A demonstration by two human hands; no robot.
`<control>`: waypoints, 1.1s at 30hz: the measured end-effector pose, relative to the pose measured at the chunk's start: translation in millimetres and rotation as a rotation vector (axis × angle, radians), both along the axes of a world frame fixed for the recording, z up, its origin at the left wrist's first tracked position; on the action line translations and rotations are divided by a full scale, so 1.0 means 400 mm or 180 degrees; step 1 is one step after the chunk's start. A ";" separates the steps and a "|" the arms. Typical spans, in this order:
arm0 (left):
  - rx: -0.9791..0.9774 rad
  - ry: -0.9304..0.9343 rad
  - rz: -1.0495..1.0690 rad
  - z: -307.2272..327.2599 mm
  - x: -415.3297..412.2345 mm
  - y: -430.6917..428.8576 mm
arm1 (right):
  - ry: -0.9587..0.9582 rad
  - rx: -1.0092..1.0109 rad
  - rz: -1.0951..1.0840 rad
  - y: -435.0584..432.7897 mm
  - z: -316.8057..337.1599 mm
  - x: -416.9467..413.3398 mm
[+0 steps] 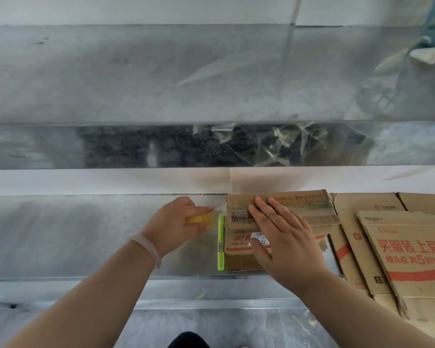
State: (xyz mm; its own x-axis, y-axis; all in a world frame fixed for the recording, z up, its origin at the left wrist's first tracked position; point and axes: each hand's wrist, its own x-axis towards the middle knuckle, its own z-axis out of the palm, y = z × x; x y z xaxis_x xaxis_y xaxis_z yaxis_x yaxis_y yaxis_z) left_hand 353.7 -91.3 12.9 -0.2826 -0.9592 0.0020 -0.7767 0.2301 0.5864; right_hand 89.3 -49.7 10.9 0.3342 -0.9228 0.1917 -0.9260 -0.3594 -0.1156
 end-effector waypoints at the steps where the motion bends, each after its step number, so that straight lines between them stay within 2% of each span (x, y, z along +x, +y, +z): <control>1: 0.0023 -0.0222 -0.0016 -0.005 -0.001 -0.002 | -0.0008 -0.0018 0.0017 -0.001 -0.001 -0.001; 9: 0.0090 -0.0759 -0.0312 -0.001 0.000 -0.022 | -0.0148 -0.0257 -0.0022 -0.004 -0.003 0.008; 17: -0.0077 0.0307 -0.0138 -0.043 0.017 0.000 | -0.0625 -0.0660 -0.0065 -0.003 -0.022 0.025; 22: -0.0317 0.0168 -0.0389 -0.057 -0.021 -0.013 | -0.0472 -0.0625 -0.0114 0.001 -0.020 0.033; 25: -0.0355 0.0108 -0.0533 -0.046 -0.029 -0.029 | -0.0271 -0.0786 -0.0496 0.025 -0.016 0.056; 28: -0.0315 -0.0050 -0.0709 -0.035 -0.025 -0.047 | -0.0842 -0.1300 -0.0708 0.095 -0.026 0.137; 30: -0.0289 -0.0095 -0.0733 -0.027 -0.021 -0.053 | -0.0934 -0.1033 -0.0557 0.144 -0.055 0.215; 33: -0.0293 -0.0155 -0.0737 -0.016 -0.014 -0.053 | -0.0548 0.0575 -0.0858 0.148 -0.107 0.308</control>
